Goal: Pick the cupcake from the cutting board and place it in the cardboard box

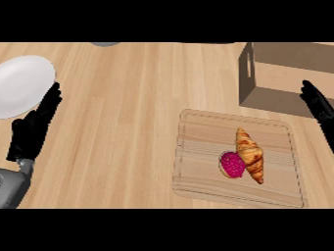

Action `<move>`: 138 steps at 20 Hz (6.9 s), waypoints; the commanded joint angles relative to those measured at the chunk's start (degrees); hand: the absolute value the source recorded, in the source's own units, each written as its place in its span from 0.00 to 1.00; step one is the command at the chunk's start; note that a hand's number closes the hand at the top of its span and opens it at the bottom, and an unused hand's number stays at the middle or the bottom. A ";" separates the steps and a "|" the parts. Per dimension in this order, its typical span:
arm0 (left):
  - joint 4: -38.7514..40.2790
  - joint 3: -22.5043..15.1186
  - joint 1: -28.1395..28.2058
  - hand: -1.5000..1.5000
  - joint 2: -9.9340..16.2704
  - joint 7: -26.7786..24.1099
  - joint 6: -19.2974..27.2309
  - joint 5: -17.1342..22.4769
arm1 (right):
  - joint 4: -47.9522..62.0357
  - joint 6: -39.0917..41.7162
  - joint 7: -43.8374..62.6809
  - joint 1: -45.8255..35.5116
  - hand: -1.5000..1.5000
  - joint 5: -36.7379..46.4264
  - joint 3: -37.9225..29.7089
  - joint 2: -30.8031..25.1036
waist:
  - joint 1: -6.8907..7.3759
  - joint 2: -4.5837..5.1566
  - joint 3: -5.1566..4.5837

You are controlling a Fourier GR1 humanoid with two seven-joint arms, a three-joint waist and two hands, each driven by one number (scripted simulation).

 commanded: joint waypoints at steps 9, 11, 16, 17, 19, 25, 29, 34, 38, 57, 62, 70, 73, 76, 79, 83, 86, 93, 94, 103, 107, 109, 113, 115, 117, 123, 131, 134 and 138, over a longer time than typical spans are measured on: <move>-7.80 -2.29 -3.33 0.50 0.17 -4.63 -8.57 -1.79 | -21.54 3.55 5.51 2.08 0.00 -2.81 -9.89 -10.13 | -1.85 -1.43 1.47; -10.20 -2.16 0.12 0.50 0.18 -6.46 -8.89 -3.04 | -18.87 6.47 -5.08 6.73 0.00 -1.86 -12.45 -8.94 | -1.37 -1.34 1.51; -10.96 -1.78 -0.45 0.50 0.34 -4.89 -10.63 -2.17 | -17.94 6.03 -16.09 6.13 0.00 11.46 -5.92 -9.86 | -0.63 -1.19 1.53; -8.46 -1.03 -2.00 0.50 0.26 -6.00 -11.19 -2.44 | -20.09 6.92 -14.71 6.86 0.00 12.85 -5.55 -11.83 | -1.13 -1.17 1.49; -10.57 -1.66 1.01 0.50 0.03 -6.97 -11.94 -2.70 | -22.60 7.88 -12.42 6.10 0.00 14.17 -6.32 -13.95 | -0.80 -1.28 1.47; -9.47 -3.00 -1.22 0.50 -3.19 -5.53 -9.32 -5.18 | -31.70 14.47 0.42 6.72 0.00 23.91 1.59 -21.32 | -1.10 -1.37 1.36; -11.41 -0.88 -0.49 0.50 -0.56 -4.63 -12.27 -3.58 | -38.33 20.98 10.92 3.69 0.00 26.08 7.15 -22.54 | -0.36 -1.44 1.37; -10.92 -2.00 -1.04 0.50 -2.94 -4.13 -11.24 -6.09 | -45.67 24.11 26.00 1.81 0.00 34.52 17.79 -17.92 | -0.52 -1.30 1.40; -9.22 1.80 -4.54 0.50 -1.46 -3.46 -14.64 -3.90 | -46.20 31.17 38.37 -4.78 0.00 34.64 24.27 -11.90 | -0.33 -1.15 1.39; -9.09 5.81 -2.92 0.50 -8.31 -2.75 -17.42 -11.58 | -39.80 32.79 43.76 -0.34 0.00 54.21 34.48 3.45 | -1.09 -1.23 1.51; -13.58 5.47 -0.32 0.50 -10.12 0.37 -18.47 -13.54 | -34.62 35.60 43.66 -3.32 0.00 57.59 34.10 8.73 | -0.81 -1.25 1.50; -13.08 9.24 2.27 0.50 -10.39 -3.67 -20.87 -14.45 | -24.29 28.25 30.93 -2.76 0.00 62.35 28.24 4.41 | -0.70 -1.19 1.51; -12.48 9.36 0.37 0.50 -12.89 -2.25 -20.90 -15.58 | -23.93 28.76 32.93 -0.72 0.00 65.29 31.90 10.28 | -0.85 -1.22 1.50; -13.54 11.08 0.94 0.50 -12.30 -2.17 -22.56 -16.37 | -23.45 31.80 31.18 -2.07 0.00 64.83 28.78 11.87 | -0.80 -1.23 1.50; -15.06 11.54 1.52 0.50 -13.18 -0.38 -23.24 -16.52 | -24.94 32.34 31.85 -0.02 0.00 67.11 30.36 13.25 | -0.85 -1.25 1.50; -15.37 12.34 1.60 0.50 -13.11 -1.10 -24.54 -16.91 | -17.99 28.60 29.79 -0.89 0.00 71.25 29.21 13.05 | -0.78 -1.25 1.50; -15.34 12.00 2.04 0.50 -14.47 -2.22 -23.46 -18.52 | -9.27 22.88 26.65 -2.53 0.00 73.62 28.30 14.26 | -0.63 -1.19 1.51; -16.68 12.04 -0.48 0.50 -17.17 2.54 -23.60 -19.66 | -10.35 26.36 19.74 -2.42 0.00 71.16 22.04 12.23 | -0.79 -1.21 1.51; -9.88 16.16 -1.72 0.50 -13.82 -2.69 -26.80 -17.86 | -12.01 24.15 20.26 1.16 0.00 73.51 25.92 12.99 | -0.95 -1.18 1.49; -14.89 14.03 1.07 0.50 -15.86 -0.96 -26.21 -19.87 | -5.29 13.57 9.73 -5.64 1.00 77.66 25.11 13.19 | -0.54 -1.21 1.51; -13.23 14.23 0.07 0.50 -15.98 -1.42 -26.30 -19.60 | -5.88 9.00 -5.57 -1.71 1.00 71.97 28.92 8.82 | -0.50 -1.00 1.58; -13.00 14.36 0.40 0.50 -15.81 -2.63 -26.12 -19.91 | -5.63 9.70 -14.73 -1.93 1.00 67.89 30.15 6.54 | 0.04 -0.82 1.62; -11.69 14.14 1.44 0.50 -17.03 -4.38 -25.21 -20.52 | -9.44 8.60 -25.13 -1.78 1.00 63.66 29.36 3.59 | -0.86 -1.09 1.52; -13.69 15.25 0.51 0.50 -16.15 -2.03 -26.46 -18.87 | -9.05 6.55 -28.88 -3.38 1.00 60.12 25.09 3.84 | -0.68 -1.16 1.54; -13.71 14.90 0.35 0.50 -16.59 -0.29 -26.51 -19.01 | -12.65 2.69 -32.18 0.94 1.00 59.64 23.67 1.14 | -1.24 -1.27 1.53; -13.48 15.28 1.06 0.50 -16.22 -1.64 -26.51 -19.86 | -24.49 6.49 -36.66 0.55 1.00 50.54 12.09 -4.64 | -1.61 -1.38 1.49; -15.27 16.02 1.99 0.50 -15.38 -1.51 -27.38 -19.32 | -26.18 16.36 -17.80 -1.84 1.00 33.69 -4.12 0.86 | -1.35 -1.48 1.44; -13.08 14.80 1.26 0.50 -16.77 -3.29 -26.22 -21.03 | -21.90 17.93 -10.24 -8.78 1.00 30.61 -8.76 1.71 | -0.91 -1.15 1.42; -14.44 15.19 -0.56 0.50 -16.62 -0.25 -27.65 -19.48 | -11.47 19.69 -6.62 -19.12 1.00 28.52 -13.81 -0.55 | -0.13 -1.08 1.48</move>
